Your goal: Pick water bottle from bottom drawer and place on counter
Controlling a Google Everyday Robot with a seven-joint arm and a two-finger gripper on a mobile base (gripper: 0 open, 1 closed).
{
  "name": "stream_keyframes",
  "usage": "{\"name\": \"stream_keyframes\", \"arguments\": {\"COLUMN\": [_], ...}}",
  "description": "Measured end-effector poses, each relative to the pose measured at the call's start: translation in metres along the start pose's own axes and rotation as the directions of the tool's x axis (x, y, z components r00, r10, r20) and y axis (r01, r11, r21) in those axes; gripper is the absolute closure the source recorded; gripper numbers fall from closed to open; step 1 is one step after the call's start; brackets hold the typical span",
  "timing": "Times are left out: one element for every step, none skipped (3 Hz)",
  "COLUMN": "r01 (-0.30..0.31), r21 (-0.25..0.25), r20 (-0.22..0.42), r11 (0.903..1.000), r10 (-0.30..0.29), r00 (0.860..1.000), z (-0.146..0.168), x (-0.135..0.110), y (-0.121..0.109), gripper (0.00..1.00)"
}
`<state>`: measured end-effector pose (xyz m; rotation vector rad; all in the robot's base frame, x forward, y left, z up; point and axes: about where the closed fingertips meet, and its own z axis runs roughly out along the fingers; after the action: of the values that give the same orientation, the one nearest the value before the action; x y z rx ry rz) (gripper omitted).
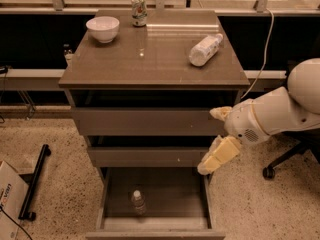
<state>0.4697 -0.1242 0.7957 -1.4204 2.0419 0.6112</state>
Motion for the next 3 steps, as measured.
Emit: {"name": "stream_keyframes", "arguments": {"r01": [-0.038,-0.061,-0.061], "r21": [-0.050,-0.080,-0.080], "r20": [0.025,0.039,0.039], "r11": [0.9980,0.9949,0.9949], "r10": [0.039,0.064,0.064], "r00": [0.999,0.997,0.997], "z": [0.030,0.049,0.049], "x": [0.021,0.034,0.034], "y": [0.000,-0.001,-0.001], "gripper": [0.00,0.00,0.00]}}
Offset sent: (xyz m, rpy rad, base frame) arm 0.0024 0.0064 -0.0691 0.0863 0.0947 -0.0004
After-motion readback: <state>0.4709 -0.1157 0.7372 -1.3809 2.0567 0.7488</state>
